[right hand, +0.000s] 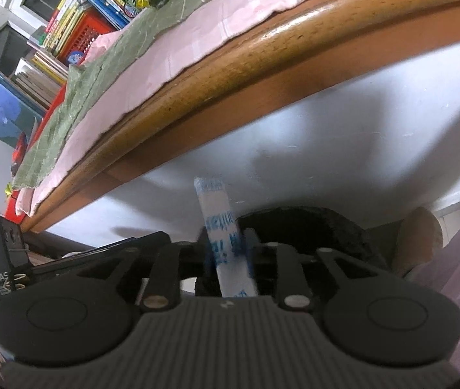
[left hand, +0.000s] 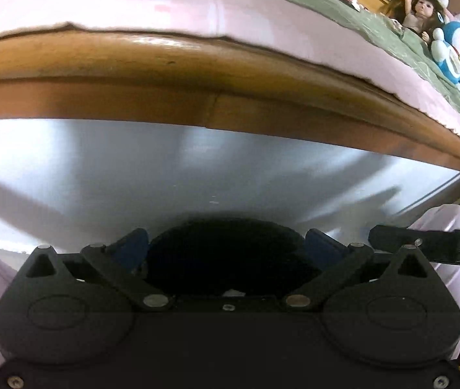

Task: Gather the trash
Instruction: 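Open the left tool to drop the clear wrapper while the right tool drops the white packet, then raise both open tools back over the bed toward the remaining trash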

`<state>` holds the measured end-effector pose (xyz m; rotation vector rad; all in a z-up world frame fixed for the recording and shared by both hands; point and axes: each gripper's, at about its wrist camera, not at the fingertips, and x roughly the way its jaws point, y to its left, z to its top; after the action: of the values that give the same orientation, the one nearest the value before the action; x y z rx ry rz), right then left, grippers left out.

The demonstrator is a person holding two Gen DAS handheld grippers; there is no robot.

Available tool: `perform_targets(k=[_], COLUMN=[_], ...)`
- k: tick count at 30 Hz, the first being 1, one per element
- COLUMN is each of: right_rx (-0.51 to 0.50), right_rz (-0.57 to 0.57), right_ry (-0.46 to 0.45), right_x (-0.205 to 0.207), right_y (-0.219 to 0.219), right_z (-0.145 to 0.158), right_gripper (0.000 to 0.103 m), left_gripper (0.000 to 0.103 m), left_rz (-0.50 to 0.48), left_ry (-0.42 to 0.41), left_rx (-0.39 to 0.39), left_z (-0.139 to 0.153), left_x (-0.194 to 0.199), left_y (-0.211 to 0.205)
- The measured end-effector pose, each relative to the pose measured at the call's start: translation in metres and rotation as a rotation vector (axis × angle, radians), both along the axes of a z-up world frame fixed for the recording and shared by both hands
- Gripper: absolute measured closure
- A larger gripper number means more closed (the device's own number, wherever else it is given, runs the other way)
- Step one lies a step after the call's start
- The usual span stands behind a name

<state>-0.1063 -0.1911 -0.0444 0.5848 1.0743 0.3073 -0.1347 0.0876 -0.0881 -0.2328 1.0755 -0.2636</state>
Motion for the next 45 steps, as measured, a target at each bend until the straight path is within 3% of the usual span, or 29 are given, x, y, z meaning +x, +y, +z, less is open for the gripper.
perform_targets(k=[1,3,7,20,26,29,33,38,45], right_rx=[-0.006,-0.015,-0.024,-0.05,-0.096,-0.118,-0.102,-0.183,-0.162], right_rz=[-0.005,-0.012,-0.022,0.011,0.05,0.006,0.0,0.077,0.113], right_ry=[0.0,-0.003,0.026,0.069,0.024,0.005,-0.095,-0.212,-0.227], right_x=[0.001,0.001,0.003,0.005,0.002,-0.001,-0.003,0.0,0.006], right_y=[0.001,0.002,0.0,0.003,0.009,0.004,-0.003,0.001,-0.003], right_z=[0.0,0.001,-0.003,-0.01,0.001,0.01,0.038,0.073,0.088], right_gripper=[0.025,0.014,0.002,0.0,0.0,0.0,0.0,0.0,0.0], left_gripper=[0.001,0.0,0.0,0.0,0.0,0.0,0.0,0.0,0.0], left_rz=[0.004,0.014,0.026,-0.046,-0.065,-0.067,-0.067,-0.046,-0.025], left_ry=[0.001,0.007,0.021,0.046,0.051,0.052,0.025,-0.057,-0.108], left_rx=[0.0,0.001,0.009,-0.007,-0.024,-0.042,-0.044,-0.043,-0.081], left_z=[-0.001,-0.002,-0.004,-0.007,-0.004,0.0,0.019,0.052,0.085], left_x=[-0.002,-0.002,-0.003,-0.007,-0.008,-0.008,-0.008,-0.02,-0.027], left_y=[0.002,0.004,0.006,-0.009,-0.017,-0.017,-0.012,-0.005,-0.002])
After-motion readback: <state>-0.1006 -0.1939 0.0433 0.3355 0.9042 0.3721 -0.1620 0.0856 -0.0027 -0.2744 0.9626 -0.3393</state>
